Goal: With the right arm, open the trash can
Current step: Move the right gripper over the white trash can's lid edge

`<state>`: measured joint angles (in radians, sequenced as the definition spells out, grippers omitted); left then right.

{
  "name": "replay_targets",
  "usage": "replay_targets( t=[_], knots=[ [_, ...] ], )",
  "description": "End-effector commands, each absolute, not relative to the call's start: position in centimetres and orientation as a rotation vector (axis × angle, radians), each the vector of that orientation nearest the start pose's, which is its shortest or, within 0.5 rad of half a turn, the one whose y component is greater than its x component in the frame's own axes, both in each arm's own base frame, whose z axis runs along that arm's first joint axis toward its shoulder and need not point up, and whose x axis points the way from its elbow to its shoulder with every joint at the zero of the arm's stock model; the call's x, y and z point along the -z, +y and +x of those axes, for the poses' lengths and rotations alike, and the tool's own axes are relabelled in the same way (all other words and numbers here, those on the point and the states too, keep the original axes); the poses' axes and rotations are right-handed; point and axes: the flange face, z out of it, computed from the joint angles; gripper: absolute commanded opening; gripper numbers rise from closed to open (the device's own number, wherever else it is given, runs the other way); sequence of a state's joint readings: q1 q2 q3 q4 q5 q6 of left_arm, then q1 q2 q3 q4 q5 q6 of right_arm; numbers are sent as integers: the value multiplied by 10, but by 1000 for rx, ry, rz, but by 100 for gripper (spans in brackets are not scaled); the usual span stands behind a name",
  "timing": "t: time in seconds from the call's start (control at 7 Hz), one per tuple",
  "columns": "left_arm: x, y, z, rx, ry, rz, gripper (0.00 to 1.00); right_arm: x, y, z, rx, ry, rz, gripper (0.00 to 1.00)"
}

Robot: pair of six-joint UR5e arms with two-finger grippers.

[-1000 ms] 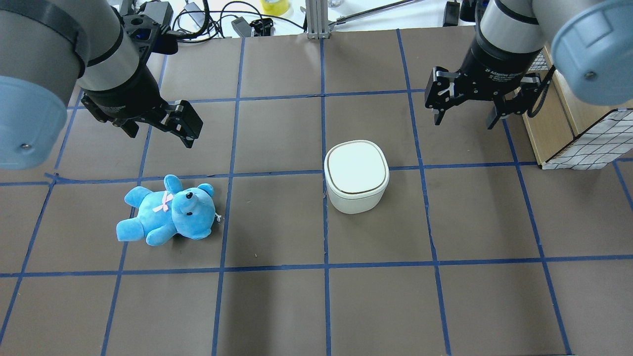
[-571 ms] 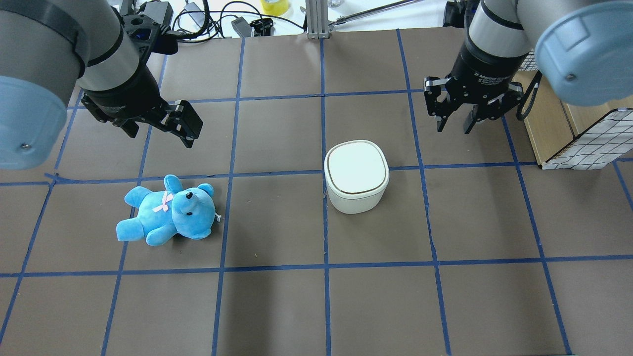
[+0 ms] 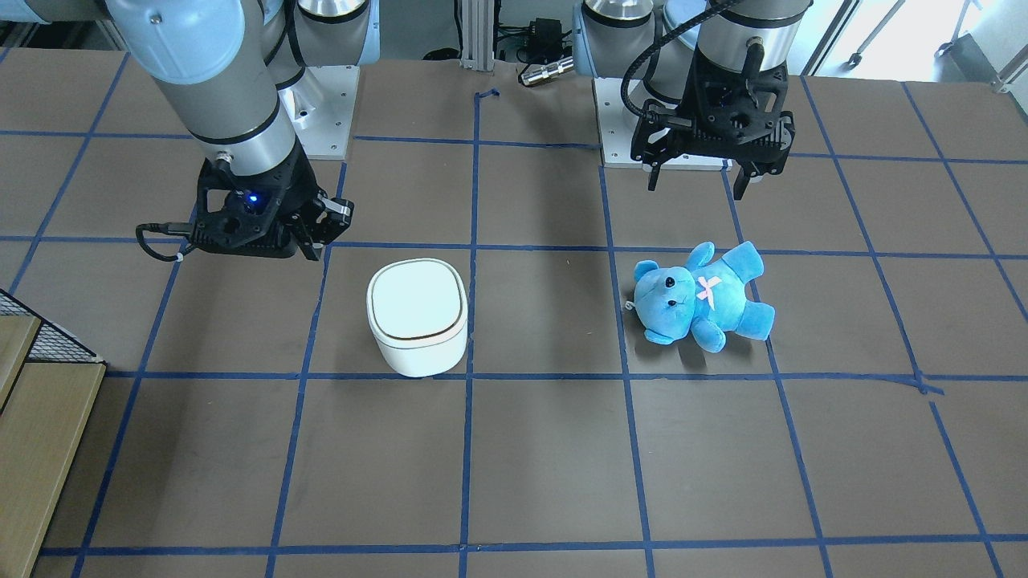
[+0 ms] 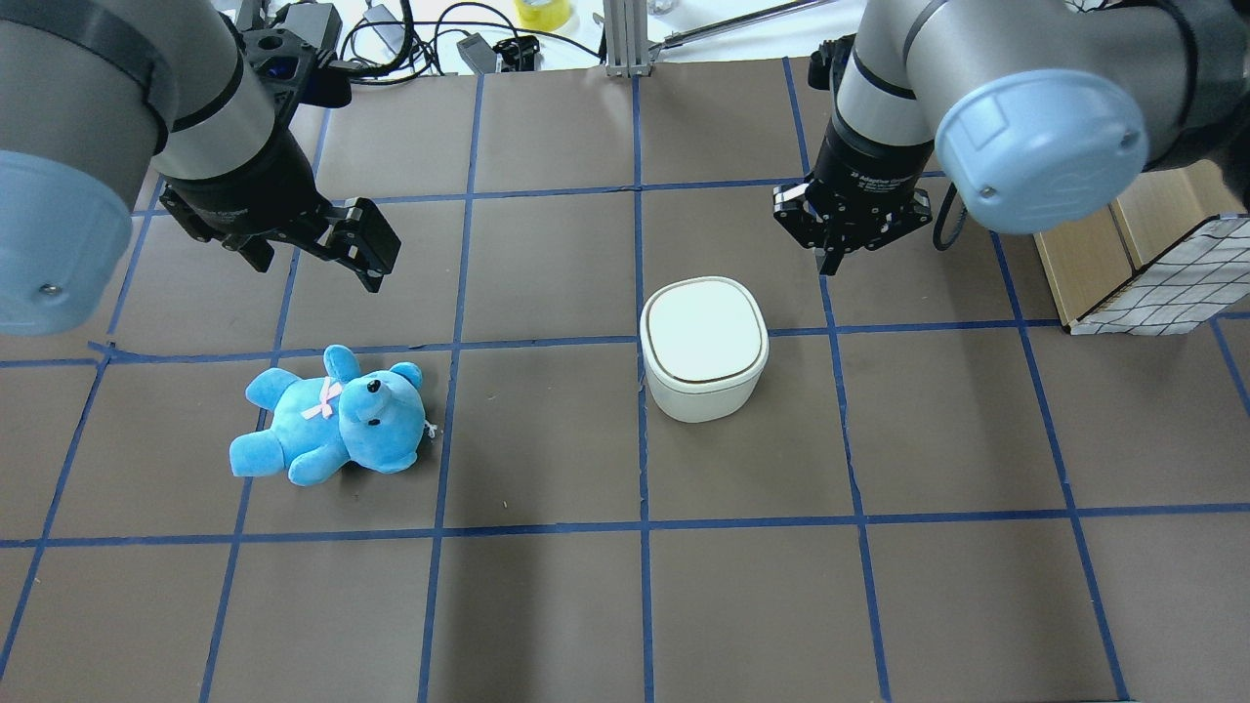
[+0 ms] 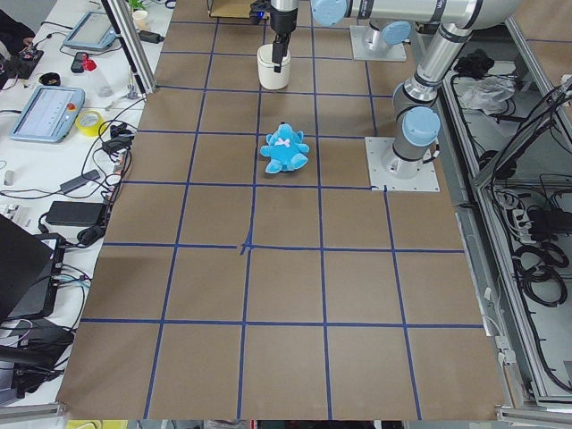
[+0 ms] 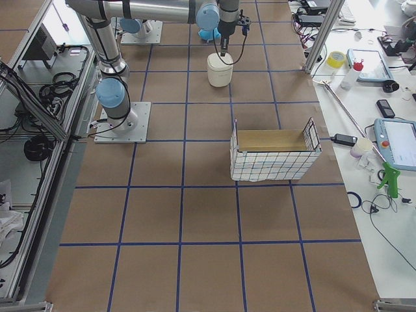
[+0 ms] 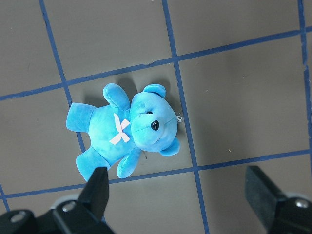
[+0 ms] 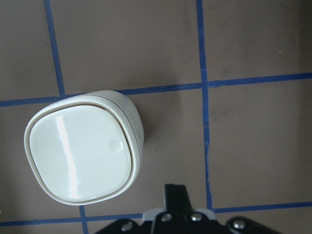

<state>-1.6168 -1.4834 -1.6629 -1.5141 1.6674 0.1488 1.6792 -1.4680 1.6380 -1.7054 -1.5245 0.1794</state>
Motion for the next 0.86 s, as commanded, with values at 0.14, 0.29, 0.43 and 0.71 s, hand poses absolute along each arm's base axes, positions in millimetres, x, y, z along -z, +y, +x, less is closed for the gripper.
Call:
replay_targets(
  t=[0.14, 0.29, 0.43, 0.71],
  knots=[
    [-490, -454, -145, 72, 3028, 292, 100, -370, -513, 214, -40, 3053, 64, 7],
    [-490, -454, -145, 72, 3028, 292, 100, -354, -514, 215, -47, 3045, 64, 6],
    [-490, -454, -145, 72, 3028, 292, 100, -340, -514, 216, -66, 3045, 63, 5],
    [-490, -454, -145, 72, 3028, 292, 100, -327, -514, 229, -74, 3046, 26, 4]
  ],
)
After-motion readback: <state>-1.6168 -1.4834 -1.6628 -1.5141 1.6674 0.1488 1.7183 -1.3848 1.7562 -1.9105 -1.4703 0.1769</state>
